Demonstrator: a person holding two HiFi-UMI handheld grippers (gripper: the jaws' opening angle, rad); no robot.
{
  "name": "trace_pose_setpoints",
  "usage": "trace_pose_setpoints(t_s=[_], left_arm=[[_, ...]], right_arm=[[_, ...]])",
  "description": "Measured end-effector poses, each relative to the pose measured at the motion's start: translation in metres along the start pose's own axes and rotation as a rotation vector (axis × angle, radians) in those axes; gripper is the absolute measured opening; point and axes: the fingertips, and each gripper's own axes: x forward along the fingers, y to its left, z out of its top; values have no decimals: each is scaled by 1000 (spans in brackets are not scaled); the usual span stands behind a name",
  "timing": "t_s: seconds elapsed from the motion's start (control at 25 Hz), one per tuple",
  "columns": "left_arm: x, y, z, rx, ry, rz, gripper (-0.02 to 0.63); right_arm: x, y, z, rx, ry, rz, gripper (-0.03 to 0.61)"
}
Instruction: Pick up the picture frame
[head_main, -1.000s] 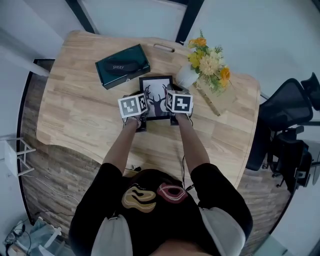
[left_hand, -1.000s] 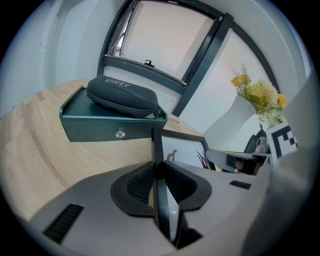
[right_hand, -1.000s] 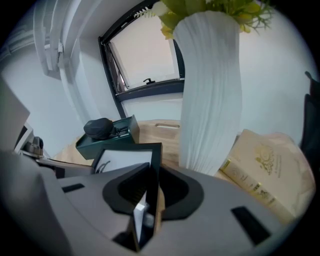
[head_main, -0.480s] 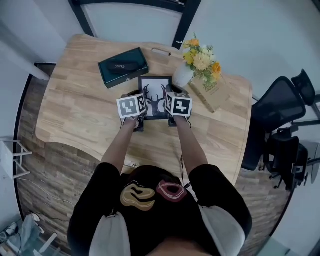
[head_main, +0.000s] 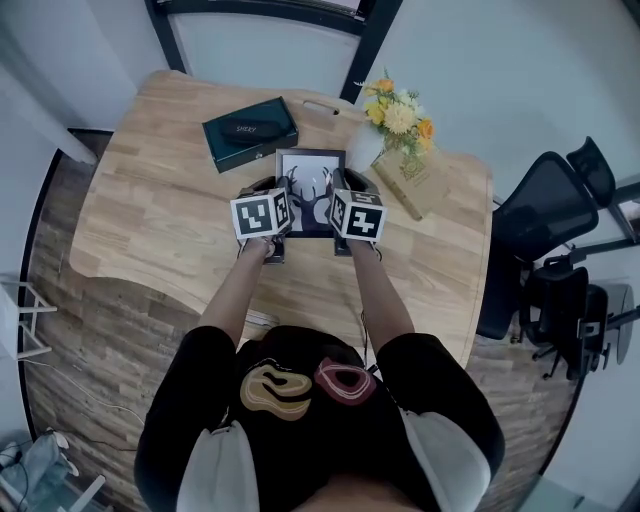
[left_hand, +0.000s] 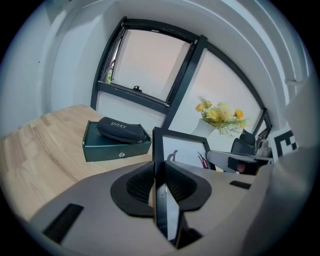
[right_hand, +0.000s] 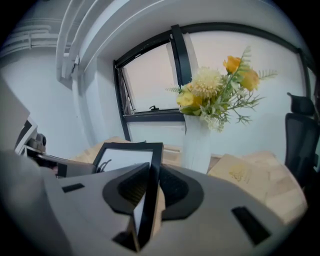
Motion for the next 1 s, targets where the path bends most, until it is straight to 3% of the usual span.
trace_pose_setpoints(t_s=[0.4,0.72,1.0], left_arm=[[-56,-9,6,94,-81,-30,77],[-98,-15,3,88,-133,-70,78],[-133,-24,-2,144,-175,-88,78]], right_arm=[[-52,27,9,1,-87,2,71],[-94,45,14,-17,-152,-4,72],[-128,58,9,24,-185,16,72]])
